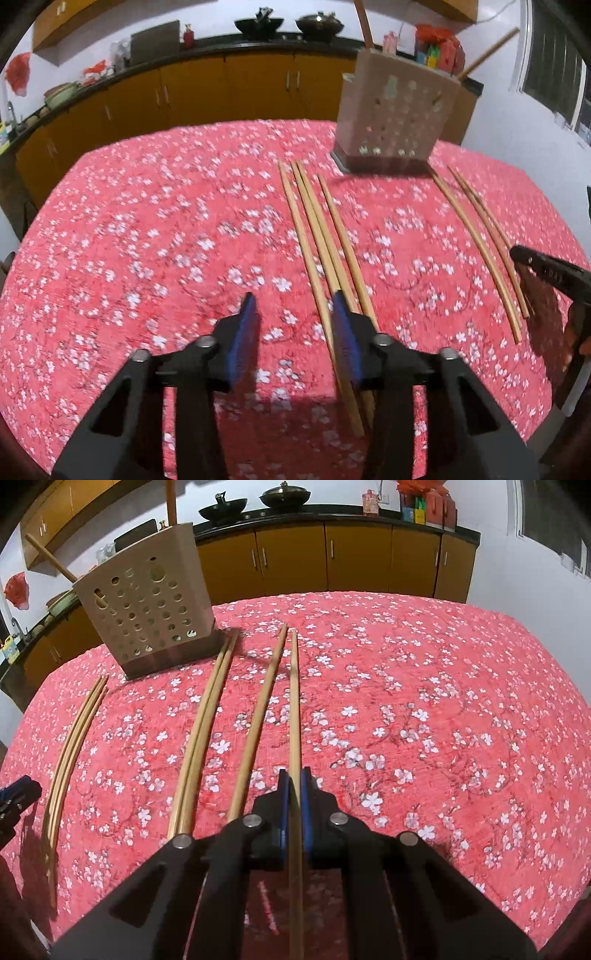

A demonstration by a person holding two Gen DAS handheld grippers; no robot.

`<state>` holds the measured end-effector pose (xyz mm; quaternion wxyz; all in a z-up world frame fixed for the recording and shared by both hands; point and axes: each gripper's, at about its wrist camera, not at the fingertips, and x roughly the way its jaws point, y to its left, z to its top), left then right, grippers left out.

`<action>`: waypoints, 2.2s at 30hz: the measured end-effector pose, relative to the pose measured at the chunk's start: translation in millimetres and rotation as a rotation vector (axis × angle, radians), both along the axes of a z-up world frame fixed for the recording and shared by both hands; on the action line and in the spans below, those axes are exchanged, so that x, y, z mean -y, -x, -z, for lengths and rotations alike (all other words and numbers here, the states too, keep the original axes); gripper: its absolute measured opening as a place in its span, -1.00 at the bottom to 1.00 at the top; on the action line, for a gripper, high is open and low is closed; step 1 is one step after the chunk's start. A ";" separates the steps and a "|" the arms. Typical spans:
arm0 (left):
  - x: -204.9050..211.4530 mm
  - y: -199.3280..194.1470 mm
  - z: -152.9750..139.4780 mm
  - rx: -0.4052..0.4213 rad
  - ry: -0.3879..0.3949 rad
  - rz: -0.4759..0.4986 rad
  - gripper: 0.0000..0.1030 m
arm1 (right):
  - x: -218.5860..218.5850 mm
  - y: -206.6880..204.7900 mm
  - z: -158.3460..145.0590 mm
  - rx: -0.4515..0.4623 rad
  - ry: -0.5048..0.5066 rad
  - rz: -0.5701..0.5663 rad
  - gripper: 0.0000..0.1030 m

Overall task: Organize utensils
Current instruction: 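Grasp a chopstick with the right tool while the left tool grasps another, then lift both held chopsticks and carry them above the beige holder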

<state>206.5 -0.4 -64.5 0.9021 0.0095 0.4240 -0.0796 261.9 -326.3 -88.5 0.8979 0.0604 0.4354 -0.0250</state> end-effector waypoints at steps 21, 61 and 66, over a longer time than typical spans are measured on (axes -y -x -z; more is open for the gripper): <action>10.1 -12.4 11.6 -0.016 -0.040 -0.007 -0.85 | -0.4 -1.1 0.8 0.011 0.013 -0.008 -0.85; -33.7 -41.7 10.4 -0.011 -0.005 -0.075 -0.86 | 17.8 -11.1 -1.7 0.022 -0.016 0.038 -0.85; -37.0 -38.5 -5.7 0.019 -0.005 -0.080 -0.86 | 21.0 -2.6 -22.1 0.072 -0.035 0.043 -0.85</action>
